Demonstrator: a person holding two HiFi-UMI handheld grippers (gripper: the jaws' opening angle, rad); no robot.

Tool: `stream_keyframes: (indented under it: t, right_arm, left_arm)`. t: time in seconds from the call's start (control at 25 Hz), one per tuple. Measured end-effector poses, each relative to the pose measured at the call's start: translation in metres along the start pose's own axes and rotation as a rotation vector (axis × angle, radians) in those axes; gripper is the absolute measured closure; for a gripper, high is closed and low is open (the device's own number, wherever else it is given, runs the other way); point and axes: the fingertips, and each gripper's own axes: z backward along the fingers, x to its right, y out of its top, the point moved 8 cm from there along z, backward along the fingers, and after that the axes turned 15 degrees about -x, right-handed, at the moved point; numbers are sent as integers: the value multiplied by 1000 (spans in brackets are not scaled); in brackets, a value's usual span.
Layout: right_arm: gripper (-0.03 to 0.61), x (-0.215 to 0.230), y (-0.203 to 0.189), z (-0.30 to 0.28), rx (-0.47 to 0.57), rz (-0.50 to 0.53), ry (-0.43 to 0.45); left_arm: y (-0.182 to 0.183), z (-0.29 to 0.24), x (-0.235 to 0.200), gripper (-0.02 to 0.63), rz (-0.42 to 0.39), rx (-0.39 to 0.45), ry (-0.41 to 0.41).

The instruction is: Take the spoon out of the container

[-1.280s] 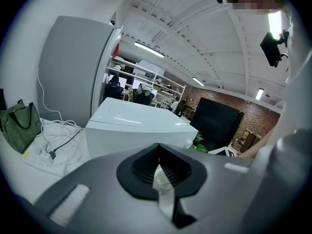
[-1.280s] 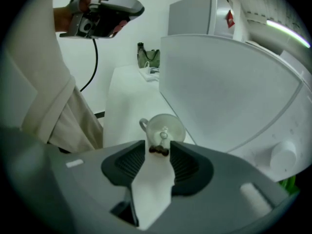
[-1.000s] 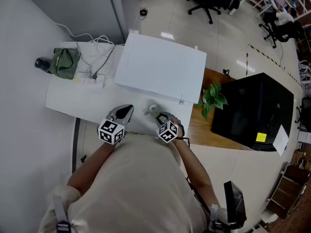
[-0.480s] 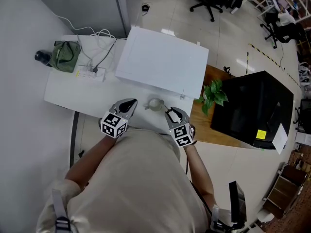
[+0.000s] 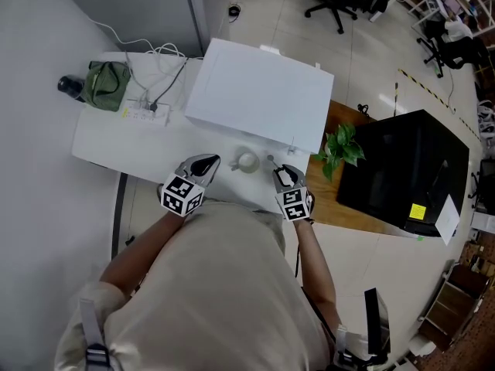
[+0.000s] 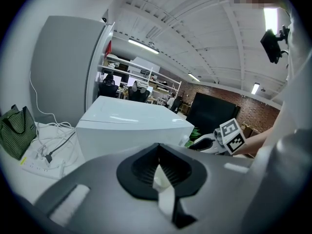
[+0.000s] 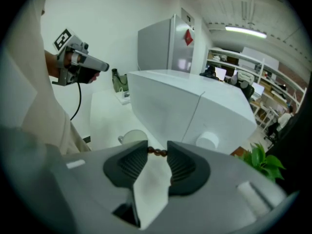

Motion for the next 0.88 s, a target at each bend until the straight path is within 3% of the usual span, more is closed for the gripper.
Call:
stream_keyframes:
  t: [0.6,0.88]
  right_arm:
    - [453,-14,-65,-63,-140,-33,24]
    - [453,-31,-108,-96,-303,-1,73]
  left_arm:
    - [-14,8,-1,624,9,-21,19]
    - [-25,10,-1,624,23,-34,24]
